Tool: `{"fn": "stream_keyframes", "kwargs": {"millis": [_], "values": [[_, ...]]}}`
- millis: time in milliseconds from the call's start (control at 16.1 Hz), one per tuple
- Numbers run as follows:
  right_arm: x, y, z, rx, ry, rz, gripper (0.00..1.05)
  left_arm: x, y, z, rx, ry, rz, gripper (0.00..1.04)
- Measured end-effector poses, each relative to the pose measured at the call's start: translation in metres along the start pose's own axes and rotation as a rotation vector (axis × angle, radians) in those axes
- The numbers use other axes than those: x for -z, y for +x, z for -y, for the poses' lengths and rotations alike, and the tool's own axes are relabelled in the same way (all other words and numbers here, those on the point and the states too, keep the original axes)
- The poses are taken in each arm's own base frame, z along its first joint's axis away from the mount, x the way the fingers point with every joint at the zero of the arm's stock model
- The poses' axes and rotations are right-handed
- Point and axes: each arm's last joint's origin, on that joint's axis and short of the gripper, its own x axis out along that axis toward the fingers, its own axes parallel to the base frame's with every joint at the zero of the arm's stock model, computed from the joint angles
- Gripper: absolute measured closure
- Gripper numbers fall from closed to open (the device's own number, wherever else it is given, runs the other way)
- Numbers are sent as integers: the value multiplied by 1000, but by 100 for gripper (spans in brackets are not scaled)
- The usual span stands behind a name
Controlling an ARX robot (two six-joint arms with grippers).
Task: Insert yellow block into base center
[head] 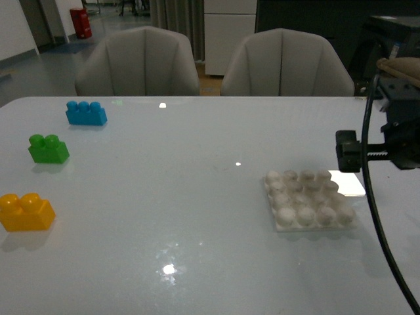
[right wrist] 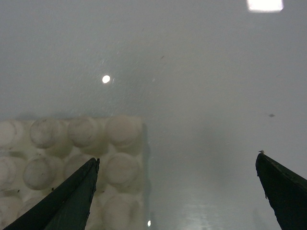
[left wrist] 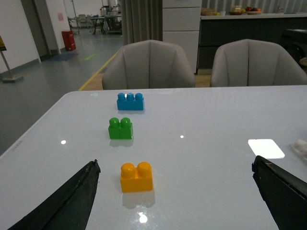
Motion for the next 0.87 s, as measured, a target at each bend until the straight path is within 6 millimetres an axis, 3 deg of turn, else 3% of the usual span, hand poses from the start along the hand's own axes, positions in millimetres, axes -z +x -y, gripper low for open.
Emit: {"fn": "stream_keyframes", "kwargs": {"millis": [249,872], "values": [[14,28,-18,-90,25,-92,6,0,0,0,0,0,0,7],[22,35,-28,-148,43,-148,6,0,0,0,0,0,0,7]]}}
